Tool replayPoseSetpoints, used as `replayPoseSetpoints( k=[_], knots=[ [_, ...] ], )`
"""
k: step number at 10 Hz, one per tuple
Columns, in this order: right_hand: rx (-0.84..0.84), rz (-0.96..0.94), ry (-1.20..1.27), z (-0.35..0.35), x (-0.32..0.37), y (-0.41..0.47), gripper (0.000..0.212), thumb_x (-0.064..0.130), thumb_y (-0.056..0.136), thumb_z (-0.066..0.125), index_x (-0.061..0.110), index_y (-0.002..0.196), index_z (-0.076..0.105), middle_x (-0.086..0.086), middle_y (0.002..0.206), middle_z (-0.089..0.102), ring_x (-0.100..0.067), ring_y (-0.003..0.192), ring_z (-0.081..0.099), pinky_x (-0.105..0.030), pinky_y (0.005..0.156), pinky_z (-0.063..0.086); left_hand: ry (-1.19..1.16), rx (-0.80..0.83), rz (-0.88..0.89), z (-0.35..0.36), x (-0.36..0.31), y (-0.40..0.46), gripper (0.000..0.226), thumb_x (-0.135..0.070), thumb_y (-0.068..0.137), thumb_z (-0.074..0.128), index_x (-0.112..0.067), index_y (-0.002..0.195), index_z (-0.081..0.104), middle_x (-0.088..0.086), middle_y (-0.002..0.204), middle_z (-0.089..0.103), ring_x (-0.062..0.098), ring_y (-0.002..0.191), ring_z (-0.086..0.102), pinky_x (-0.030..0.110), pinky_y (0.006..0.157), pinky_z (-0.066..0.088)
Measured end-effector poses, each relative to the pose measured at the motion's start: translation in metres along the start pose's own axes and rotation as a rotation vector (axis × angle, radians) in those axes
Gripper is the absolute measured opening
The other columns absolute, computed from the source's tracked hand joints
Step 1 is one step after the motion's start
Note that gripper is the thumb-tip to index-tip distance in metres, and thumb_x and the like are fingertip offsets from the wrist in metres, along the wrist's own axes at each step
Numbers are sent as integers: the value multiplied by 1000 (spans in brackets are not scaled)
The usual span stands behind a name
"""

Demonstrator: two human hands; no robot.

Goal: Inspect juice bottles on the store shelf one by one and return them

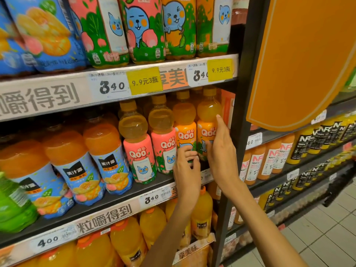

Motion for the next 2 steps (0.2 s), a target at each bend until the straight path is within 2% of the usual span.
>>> replayPoseSetpoints(
  k=[1,2],
  knots=[
    [81,47,76,-6,7,2,71,-5,91,56,5,151,19,-17,154,29,-33,139,36,-47,109,38,3,55,-21,-5,-3,0,28,0,92,54,-8,119,53,7,109,63,9,91,59,7,69,46],
    [91,84,150,-18,7,-9,63,-1,95,53,6,150,24,-14,152,35,-29,137,38,-42,109,39,-7,46,-44,-21,-8,-1,29,0,93,51,-8,120,56,3,116,61,7,97,57,0,68,42]
  ],
)
Point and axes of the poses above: each hand's wrist, its own y-axis towards the middle knuckle, its own z-axis out of the palm, x = y × z, the point moved 9 cm from there along y, towards the middle knuckle
